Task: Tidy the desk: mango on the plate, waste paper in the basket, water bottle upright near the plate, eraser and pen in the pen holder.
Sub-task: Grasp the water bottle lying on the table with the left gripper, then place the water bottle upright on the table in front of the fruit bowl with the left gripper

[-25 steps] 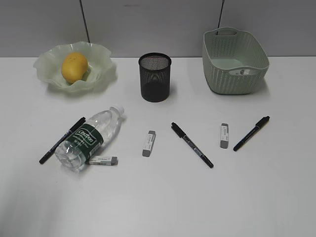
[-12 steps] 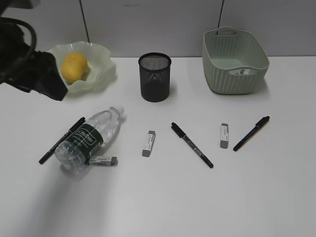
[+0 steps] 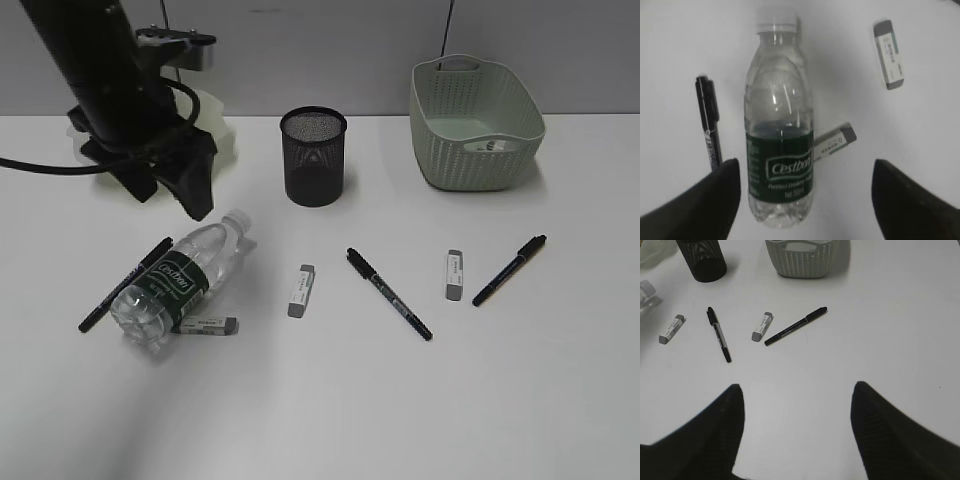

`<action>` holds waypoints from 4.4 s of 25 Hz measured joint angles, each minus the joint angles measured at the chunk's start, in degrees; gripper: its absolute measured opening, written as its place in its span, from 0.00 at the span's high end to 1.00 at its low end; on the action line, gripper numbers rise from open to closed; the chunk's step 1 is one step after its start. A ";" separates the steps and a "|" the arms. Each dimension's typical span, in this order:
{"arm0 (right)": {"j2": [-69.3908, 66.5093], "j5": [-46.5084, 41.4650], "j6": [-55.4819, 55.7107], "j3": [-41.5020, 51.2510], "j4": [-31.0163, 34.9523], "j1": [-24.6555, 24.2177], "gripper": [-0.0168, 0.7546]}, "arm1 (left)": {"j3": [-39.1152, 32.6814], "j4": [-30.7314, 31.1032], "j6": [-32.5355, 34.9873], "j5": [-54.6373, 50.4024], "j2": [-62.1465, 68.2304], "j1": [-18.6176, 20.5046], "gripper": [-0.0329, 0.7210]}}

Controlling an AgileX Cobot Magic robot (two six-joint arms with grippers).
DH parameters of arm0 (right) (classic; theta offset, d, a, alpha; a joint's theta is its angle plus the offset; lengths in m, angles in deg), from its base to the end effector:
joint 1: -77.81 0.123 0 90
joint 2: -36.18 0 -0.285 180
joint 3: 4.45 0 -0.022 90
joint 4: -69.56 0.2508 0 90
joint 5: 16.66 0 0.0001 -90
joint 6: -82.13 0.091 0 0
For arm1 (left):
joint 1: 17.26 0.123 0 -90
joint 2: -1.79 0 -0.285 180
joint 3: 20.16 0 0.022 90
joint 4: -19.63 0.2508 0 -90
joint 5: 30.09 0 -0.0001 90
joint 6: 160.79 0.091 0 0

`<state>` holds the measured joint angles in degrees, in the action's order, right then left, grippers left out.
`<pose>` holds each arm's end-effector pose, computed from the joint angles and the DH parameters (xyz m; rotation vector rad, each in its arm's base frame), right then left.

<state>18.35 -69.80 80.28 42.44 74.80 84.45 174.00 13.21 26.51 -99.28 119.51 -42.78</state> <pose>0.0254 0.0097 0.2949 -0.1412 2.0526 0.1611 0.3506 -0.1779 0.2481 0.8070 2.9183 -0.1908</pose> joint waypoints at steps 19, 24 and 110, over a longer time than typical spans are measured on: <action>0.00 0.00 0.00 0.00 0.00 0.00 0.29 | 5.97 5.57 1.07 -0.19 15.01 -1.42 0.06; 0.00 0.00 0.00 0.00 0.00 0.00 0.29 | 6.29 5.47 1.07 -0.20 17.37 -1.42 0.06; 0.00 0.45 0.11 0.00 0.00 0.00 0.29 | -58.91 0.26 -6.80 135.50 0.97 19.56 0.28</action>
<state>18.35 -69.35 80.39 42.44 74.80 84.45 115.09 13.47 19.71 36.22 120.48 -23.21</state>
